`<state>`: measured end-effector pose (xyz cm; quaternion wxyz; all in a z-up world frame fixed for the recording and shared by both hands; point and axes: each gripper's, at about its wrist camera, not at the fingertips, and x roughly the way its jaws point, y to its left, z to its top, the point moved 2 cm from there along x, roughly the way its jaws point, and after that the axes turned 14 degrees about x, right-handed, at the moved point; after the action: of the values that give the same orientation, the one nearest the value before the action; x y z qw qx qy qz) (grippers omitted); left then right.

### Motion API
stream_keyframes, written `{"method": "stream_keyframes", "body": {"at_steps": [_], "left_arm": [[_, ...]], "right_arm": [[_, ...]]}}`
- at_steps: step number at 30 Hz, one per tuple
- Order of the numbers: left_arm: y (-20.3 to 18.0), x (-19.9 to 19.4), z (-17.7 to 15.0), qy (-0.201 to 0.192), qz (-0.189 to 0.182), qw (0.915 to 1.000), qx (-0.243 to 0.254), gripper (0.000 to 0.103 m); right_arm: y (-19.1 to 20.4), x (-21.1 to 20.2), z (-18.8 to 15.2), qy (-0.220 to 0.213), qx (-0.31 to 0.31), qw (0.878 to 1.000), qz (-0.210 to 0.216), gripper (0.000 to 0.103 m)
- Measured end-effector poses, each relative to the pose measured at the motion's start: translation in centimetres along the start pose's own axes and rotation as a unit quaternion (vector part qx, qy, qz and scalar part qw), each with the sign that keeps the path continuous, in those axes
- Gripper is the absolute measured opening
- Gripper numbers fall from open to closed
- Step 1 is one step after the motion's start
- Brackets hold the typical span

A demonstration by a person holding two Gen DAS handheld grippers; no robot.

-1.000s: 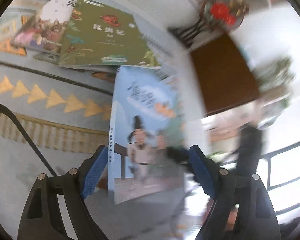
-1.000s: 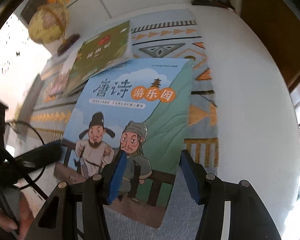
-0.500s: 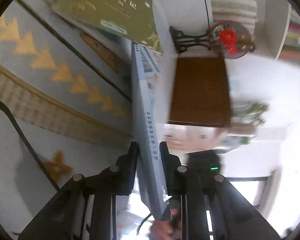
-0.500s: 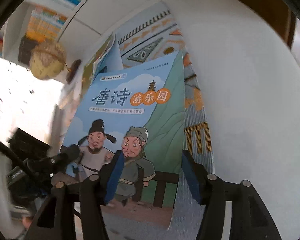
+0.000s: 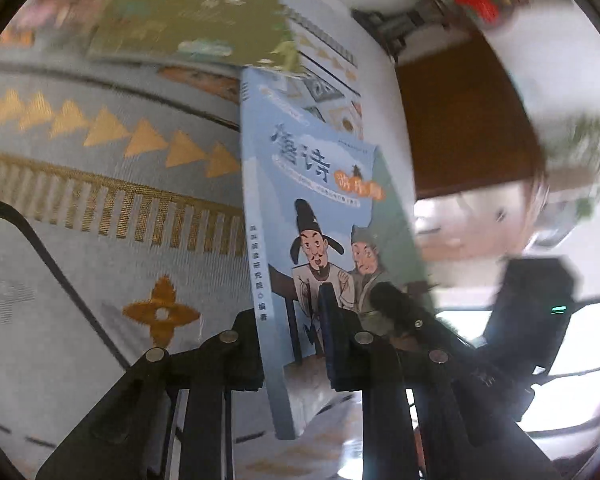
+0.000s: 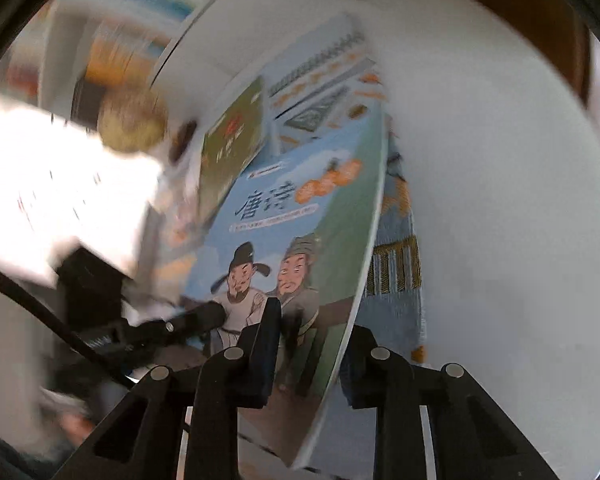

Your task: Organize books

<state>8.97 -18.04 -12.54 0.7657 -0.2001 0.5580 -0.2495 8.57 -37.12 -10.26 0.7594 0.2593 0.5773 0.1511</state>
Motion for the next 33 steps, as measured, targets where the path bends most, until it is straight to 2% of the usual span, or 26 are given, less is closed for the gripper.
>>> {"method": "stream_keyframes", "body": {"at_steps": [2,5,9,14,21,26,33], "left_arm": [[-1.3,-0.6,-0.2,-0.003,0.034,0.9988,0.035,0.018],[-2.1,-1.5,-0.6,-0.007,0.047,0.9972,0.057,0.019],[-2.4,-3.6,-0.8,-0.017,0.055,0.9952,0.079,0.019],[-1.1,-7.8,-1.7,-0.034,0.069,0.9921,0.099,0.019],[4.1,-16.4,-2.1,-0.055,0.104,0.9872,0.108,0.019],[10.0,-23.3,-1.9,-0.08,0.139,0.9821,0.098,0.02],[17.5,-30.5,-1.6,-0.119,0.186,0.9731,0.066,0.02]], "right_arm": [[1.7,-0.4,-1.0,-0.009,-0.059,0.998,-0.028,0.024],[3.2,-1.3,-2.4,-0.021,-0.11,0.993,-0.043,0.024],[4.2,-2.5,-4.4,-0.034,-0.146,0.988,-0.045,0.024],[8.0,-2.4,-5.8,-0.049,-0.167,0.984,-0.045,0.024],[16.8,-0.7,-8.0,-0.074,-0.192,0.978,-0.031,0.024],[24.1,2.9,-9.1,-0.077,-0.21,0.975,-0.009,0.024],[34.4,9.3,-10.3,-0.065,-0.254,0.965,0.03,0.024]]}}
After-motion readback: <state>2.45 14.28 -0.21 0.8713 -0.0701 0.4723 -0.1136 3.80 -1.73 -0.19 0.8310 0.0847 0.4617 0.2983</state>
